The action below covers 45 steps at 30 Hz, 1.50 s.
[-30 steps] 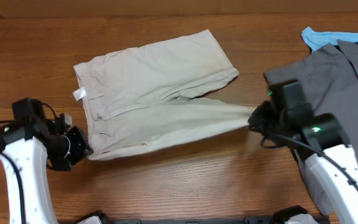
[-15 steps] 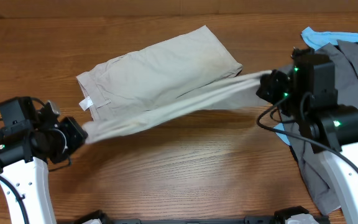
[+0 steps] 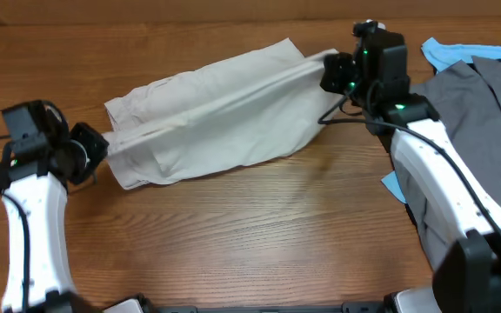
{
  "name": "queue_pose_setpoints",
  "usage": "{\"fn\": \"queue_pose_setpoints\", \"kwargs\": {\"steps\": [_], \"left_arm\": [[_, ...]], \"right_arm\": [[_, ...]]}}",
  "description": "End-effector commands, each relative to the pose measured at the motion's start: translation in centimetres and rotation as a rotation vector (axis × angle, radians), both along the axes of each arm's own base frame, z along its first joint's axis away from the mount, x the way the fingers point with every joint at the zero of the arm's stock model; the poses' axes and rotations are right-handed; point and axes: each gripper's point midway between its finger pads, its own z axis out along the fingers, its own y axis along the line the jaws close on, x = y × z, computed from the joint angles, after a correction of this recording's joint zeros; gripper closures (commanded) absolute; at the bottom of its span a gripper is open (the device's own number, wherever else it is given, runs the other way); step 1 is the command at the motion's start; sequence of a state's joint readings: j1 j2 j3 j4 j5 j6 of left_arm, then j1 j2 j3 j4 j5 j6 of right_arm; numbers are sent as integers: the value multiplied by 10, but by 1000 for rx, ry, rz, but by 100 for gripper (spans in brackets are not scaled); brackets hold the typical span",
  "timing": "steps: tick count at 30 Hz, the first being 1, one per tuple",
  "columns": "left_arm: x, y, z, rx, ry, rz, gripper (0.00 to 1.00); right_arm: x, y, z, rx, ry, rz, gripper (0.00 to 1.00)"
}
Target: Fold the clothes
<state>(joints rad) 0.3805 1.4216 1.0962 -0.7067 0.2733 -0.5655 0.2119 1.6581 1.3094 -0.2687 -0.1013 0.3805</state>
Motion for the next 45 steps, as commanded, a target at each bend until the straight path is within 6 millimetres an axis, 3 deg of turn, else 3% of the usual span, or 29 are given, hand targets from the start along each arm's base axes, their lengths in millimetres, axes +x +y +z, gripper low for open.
{"fn": "queue_pose_setpoints", "kwargs": {"steps": [1,6,12,17,25,33,45], "left_arm": [[17,53,-17,149,21,148,96],[58,53,-39,133,-55,106,95],[85,48,-62,142,-85,73,94],[100,47,-70,155,-118,65,94],[106,51,-70,170,-141,71,90],[106,51,-70,171,-140,72,91],[101,54,-74,183,-111,90,95]], "right_arm": [[36,-41,9,-72,-105,-157,96],[62,-36,-9,-58,-156,-159,96],[77,-31,-11,-37,-215,-151,96],[84,-29,-15,-29,-238,-147,96],[93,-28,-36,-31,-230,-146,96],[96,-26,-39,-28,-242,-144,96],[99,-7,-32,-12,-292,-117,96]]}}
